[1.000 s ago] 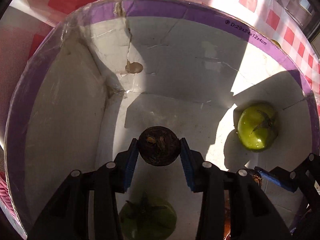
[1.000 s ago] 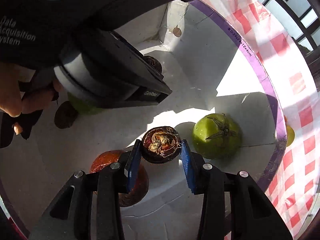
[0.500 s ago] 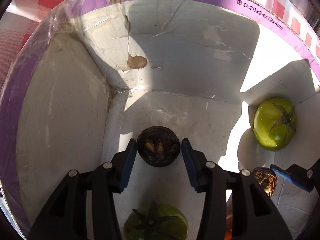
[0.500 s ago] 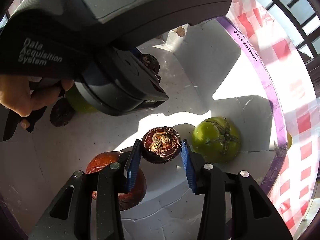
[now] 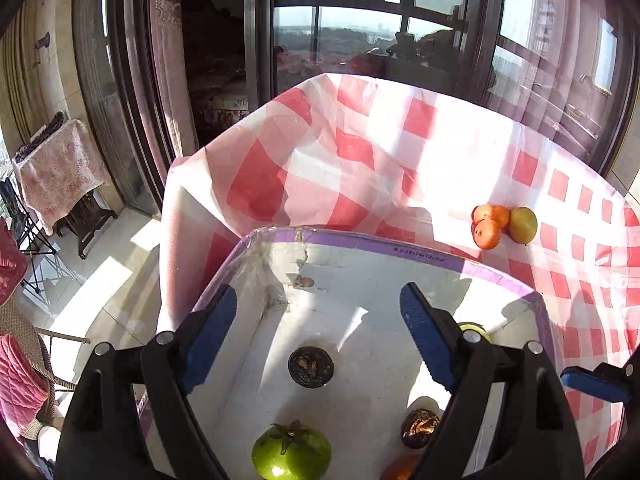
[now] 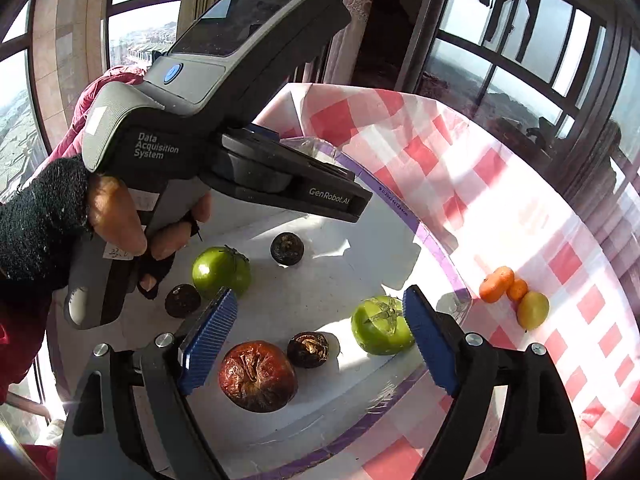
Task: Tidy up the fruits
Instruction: 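Withdraw both tools from the box back over the table, then grasp the yellow pear with the right tool while the left grasps an orange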
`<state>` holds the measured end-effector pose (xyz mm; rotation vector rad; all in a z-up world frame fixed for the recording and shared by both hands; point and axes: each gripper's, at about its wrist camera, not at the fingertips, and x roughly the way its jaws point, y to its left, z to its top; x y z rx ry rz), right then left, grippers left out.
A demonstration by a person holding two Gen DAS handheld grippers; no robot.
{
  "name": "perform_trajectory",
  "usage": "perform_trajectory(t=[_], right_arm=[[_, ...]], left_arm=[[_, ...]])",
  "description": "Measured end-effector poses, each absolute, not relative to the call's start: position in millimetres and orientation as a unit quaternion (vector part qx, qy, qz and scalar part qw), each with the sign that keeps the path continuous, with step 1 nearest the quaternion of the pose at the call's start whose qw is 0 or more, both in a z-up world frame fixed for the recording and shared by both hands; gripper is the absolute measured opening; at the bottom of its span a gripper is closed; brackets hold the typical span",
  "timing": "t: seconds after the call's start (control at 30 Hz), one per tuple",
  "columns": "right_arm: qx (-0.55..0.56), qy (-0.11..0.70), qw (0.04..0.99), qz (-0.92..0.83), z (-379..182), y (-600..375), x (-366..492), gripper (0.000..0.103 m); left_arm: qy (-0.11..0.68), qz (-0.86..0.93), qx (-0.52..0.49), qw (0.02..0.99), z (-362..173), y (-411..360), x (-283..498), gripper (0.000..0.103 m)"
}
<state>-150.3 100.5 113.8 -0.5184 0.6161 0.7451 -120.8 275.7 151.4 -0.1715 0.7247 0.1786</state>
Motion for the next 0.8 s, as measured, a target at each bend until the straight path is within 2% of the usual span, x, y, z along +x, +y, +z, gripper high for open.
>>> perform_trajectory(t=[0.03, 0.13, 0.2, 0.3, 0.4, 0.53, 0.63, 0.8], right_arm=[[-0.223, 0.264, 0.871, 0.349, 129, 80, -156, 0.086], [-0.151, 0.206, 0.916, 0.31, 163, 16, -159, 0.086], [-0.1, 0.186, 0.943, 0.257, 171, -32, -151, 0.086], [-0.003, 0.205, 0.96, 0.189, 156, -112, -129, 0.086], [0.058, 0.258, 0.955, 0.136, 115, -172, -107, 0.087], [0.061, 0.328, 0.94, 0.075, 53, -210, -97, 0.087], [0.047, 0.355, 0.932, 0.062, 15, -218, -88, 0.087], [0.035, 0.369, 0.927, 0.058, -15, -219, -47, 0.087]], left_arm=[[0.305, 0.093, -0.093, 0.943, 176, 269, -136, 0.101], [0.174, 0.063, -0.118, 0.976, 249, 217, -166, 0.101], [0.136, 0.019, -0.108, 0.985, 282, 184, -170, 0.101], [0.121, -0.035, -0.088, 0.988, 290, 119, -172, 0.101], [0.148, -0.09, -0.078, 0.982, 258, 52, -157, 0.101], [0.263, -0.118, -0.066, 0.955, 168, -19, -111, 0.101], [0.327, -0.074, -0.106, 0.936, 87, -17, -76, 0.101], [0.386, -0.024, -0.18, 0.904, 14, 19, -46, 0.101]])
